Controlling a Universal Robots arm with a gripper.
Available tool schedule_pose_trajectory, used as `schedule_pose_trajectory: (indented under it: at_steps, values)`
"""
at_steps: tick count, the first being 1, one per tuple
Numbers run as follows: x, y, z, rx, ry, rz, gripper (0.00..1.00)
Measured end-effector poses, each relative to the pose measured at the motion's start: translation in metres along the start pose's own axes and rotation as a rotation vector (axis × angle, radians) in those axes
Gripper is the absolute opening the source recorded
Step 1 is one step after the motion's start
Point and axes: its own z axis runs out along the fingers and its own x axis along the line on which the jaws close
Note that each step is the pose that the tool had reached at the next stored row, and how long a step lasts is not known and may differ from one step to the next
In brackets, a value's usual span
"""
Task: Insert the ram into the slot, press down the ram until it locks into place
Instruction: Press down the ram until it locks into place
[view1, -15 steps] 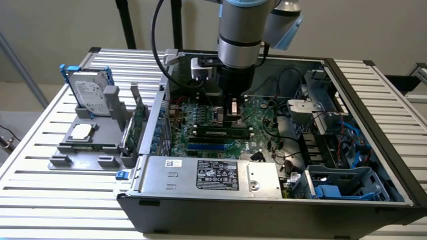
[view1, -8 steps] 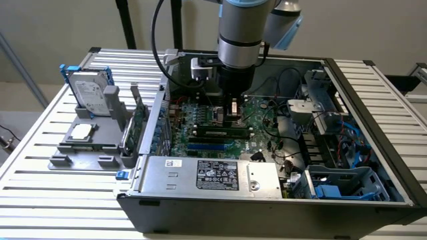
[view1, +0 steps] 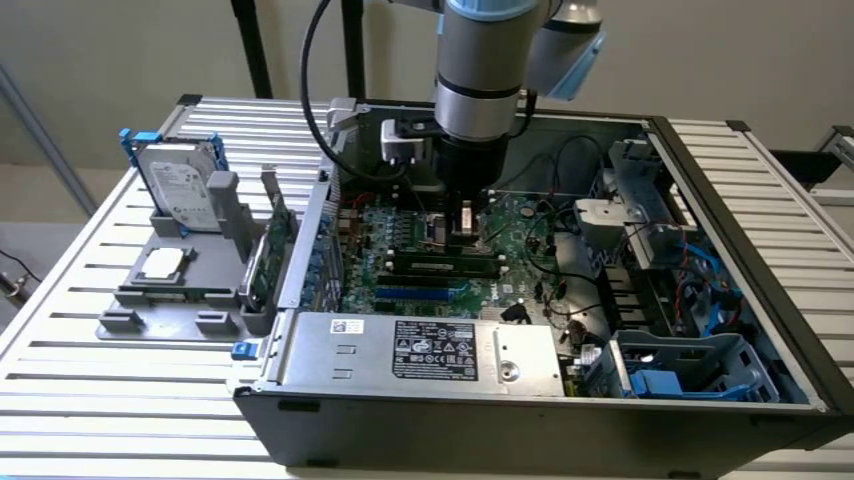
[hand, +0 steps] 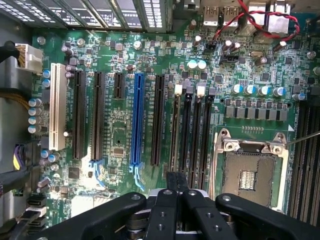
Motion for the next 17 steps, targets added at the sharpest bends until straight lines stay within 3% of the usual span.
schedule_pose_trajectory:
  at_steps: [17]
  values:
    - [0.000, 0.0005, 0.0137, -0.0017, 0.0008, 0.026, 0.11]
